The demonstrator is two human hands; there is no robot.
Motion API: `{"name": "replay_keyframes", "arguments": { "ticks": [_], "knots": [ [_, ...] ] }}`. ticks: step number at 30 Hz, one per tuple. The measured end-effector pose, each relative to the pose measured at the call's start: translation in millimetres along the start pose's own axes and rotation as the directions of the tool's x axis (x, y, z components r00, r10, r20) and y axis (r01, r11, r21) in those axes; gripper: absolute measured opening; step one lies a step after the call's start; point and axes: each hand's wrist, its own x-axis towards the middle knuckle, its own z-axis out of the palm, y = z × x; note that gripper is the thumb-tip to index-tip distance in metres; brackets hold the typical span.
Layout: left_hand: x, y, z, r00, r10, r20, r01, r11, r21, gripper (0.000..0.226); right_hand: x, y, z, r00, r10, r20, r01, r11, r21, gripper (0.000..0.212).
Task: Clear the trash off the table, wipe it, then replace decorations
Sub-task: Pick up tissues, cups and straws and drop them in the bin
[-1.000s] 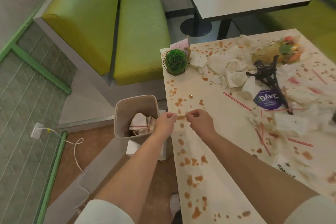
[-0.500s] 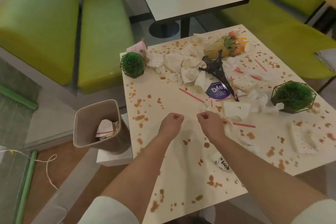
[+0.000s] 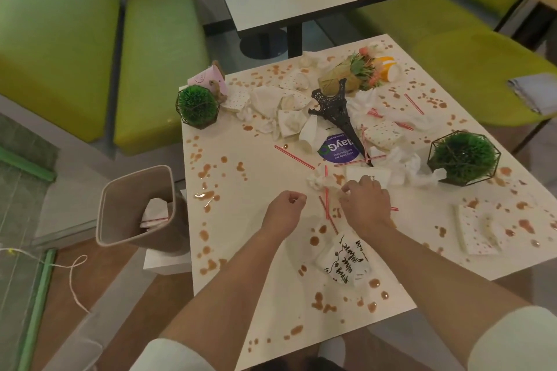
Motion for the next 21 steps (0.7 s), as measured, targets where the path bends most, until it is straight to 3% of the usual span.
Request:
{"name": "replay_keyframes", "arguments": {
  "ticks": [3, 6, 9, 11, 15, 18, 21],
  "knots": [
    [0.2, 3.1, 5.6, 1.0, -0.001, 0.004, 0.001, 1.0, -0.007, 0.013, 5.0, 0.6, -3.3, 0.999, 0.016, -0.034, -0.014, 0.997, 0.07, 0.027],
    [0.4, 6.2, 11.2, 0.999, 0.013, 0.032, -0.012, 1.0, -0.028, 0.012, 7.8, 0.1, -10.8, 0.99, 0.107, -0.087, -0.071, 0.934, 0.349, 0.022],
    [0.7, 9.3, 20.1, 0.996, 0.054, 0.071, -0.051, 0.998, -0.043, 0.016, 7.0, -2.5, -26.0, 0.974, 0.221, -0.038, -0.129, 0.69, 0.713, 0.015],
    [-2.0, 16.7, 25.3, 0.989, 0.091, 0.113, -0.085, 0.995, -0.056, 0.025, 7.0, -3.4, -33.2, 0.965, 0.262, -0.013, -0.138, 0.548, 0.825, 0.011],
    [-8.7, 34.2, 32.2, 0.967, 0.141, 0.211, -0.13, 0.989, -0.065, 0.051, 9.5, -4.0, -40.0, 0.954, 0.301, -0.008, -0.128, 0.428, 0.895, 0.005],
    [-10.6, 42.5, 32.3, 0.949, 0.121, 0.29, -0.052, 0.97, -0.237, 0.061, 11.5, -5.0, -37.6, 0.954, 0.298, 0.022, -0.139, 0.378, 0.915, 0.003],
    [-6.9, 43.0, 28.0, 0.947, 0.088, 0.309, 0.059, 0.898, -0.436, 0.054, 9.7, -8.0, -35.0, 0.966, 0.231, 0.115, -0.188, 0.328, 0.926, 0.007]
  ]
}}
